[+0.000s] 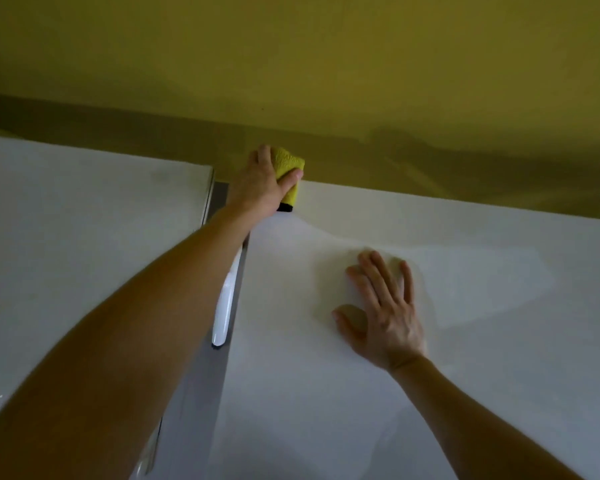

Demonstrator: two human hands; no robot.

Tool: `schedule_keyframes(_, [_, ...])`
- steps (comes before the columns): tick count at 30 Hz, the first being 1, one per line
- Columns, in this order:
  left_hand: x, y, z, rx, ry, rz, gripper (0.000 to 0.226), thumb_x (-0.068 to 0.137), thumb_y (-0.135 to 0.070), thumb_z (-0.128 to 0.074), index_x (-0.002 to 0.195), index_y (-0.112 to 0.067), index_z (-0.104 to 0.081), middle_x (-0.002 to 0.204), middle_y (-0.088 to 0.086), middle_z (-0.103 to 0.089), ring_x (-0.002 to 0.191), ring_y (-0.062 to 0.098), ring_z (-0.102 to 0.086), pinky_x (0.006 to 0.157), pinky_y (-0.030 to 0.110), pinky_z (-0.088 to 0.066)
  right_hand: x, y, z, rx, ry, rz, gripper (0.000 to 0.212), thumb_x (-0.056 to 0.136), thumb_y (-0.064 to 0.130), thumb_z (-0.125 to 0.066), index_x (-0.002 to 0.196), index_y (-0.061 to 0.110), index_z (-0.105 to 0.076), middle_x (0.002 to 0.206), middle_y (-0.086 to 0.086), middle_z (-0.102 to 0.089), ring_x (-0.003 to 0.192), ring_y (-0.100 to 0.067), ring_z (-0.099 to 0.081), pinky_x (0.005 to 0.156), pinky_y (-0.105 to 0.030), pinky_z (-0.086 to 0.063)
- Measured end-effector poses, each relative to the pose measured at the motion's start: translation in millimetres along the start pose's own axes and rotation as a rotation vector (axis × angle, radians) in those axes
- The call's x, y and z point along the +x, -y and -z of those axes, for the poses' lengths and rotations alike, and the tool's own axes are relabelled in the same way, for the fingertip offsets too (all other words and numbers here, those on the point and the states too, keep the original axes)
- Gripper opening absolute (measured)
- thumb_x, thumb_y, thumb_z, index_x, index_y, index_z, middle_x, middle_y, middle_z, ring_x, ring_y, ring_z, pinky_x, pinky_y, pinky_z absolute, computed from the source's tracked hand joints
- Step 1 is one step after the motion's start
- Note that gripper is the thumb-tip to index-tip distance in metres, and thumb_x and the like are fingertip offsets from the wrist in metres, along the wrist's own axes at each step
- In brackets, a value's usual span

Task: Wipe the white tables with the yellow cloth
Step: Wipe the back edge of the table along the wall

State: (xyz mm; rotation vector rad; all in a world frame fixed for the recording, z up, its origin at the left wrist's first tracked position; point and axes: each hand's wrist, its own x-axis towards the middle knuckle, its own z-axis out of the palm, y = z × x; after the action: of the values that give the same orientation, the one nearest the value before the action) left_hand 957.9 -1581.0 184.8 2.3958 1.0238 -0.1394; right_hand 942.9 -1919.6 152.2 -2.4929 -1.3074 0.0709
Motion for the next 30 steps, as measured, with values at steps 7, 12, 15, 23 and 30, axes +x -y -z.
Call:
schedule_keyframes(7, [-17, -18, 46, 0.3, -0.186, -0.639, 0.072, 0.093, -0.064, -0.07, 0.146, -0.019, -0.051, 0.133, 0.01, -0.064, 0.097, 0.041, -0.071, 0.071, 0.05, -0.059, -2, -1, -3, 0.027, -0.014, -0.007, 0.077, 0.095, 0.058, -0.068, 0.152, 0.007, -0.059, 0.174, -0.013, -0.036, 0.164, -0.031, -0.027, 0.128, -0.069, -0.021])
schedule_keyframes(12, [-51, -36, 26, 0.422, 0.08, -0.833, 0.109, 0.081, -0.089, -0.054, 0.166, -0.027, -0.026, 0.178, 0.009, -0.022, 0.143, 0.041, -0.054, 0.109, 0.059, -0.052, -2, -4, -1, 0.169, -0.083, -0.12, 0.074, 0.104, 0.049, -0.057, 0.159, -0.001, -0.047, 0.171, -0.017, -0.039, 0.163, -0.03, -0.031, 0.128, -0.063, -0.028])
schedule_keyframes(15, [-87, -13, 1, 0.347, 0.03, -0.638, 0.098, 0.098, -0.085, -0.042, 0.171, -0.023, -0.022, 0.181, 0.012, -0.012, 0.162, 0.038, -0.028, 0.125, 0.064, -0.032, 2, -1, 9, 0.379, -0.24, -0.359, 0.066, 0.108, 0.041, -0.054, 0.159, 0.001, -0.044, 0.169, -0.016, -0.039, 0.159, -0.032, -0.037, 0.121, -0.059, -0.042])
schedule_keyframes(23, [-167, 52, -75, 0.127, -0.198, -0.333, 0.064, 0.114, -0.038, -0.041, 0.169, -0.007, -0.029, 0.179, 0.013, -0.024, 0.168, 0.029, -0.018, 0.129, 0.058, -0.031, 135, 42, 5, -0.006, 0.045, 0.079, 0.07, 0.109, 0.063, -0.043, 0.166, 0.022, -0.042, 0.179, -0.006, -0.025, 0.168, -0.027, -0.013, 0.135, -0.059, -0.008])
schedule_keyframes(30, [-173, 49, -78, 0.216, -0.23, -0.327, 0.07, 0.111, -0.036, -0.049, 0.17, -0.004, -0.027, 0.18, 0.016, -0.017, 0.169, 0.031, -0.01, 0.133, 0.054, -0.024, 134, -32, 14, -0.131, -0.004, -0.103, 0.086, 0.104, 0.066, -0.046, 0.165, 0.008, -0.034, 0.164, -0.014, -0.045, 0.156, -0.035, -0.037, 0.133, -0.059, -0.016])
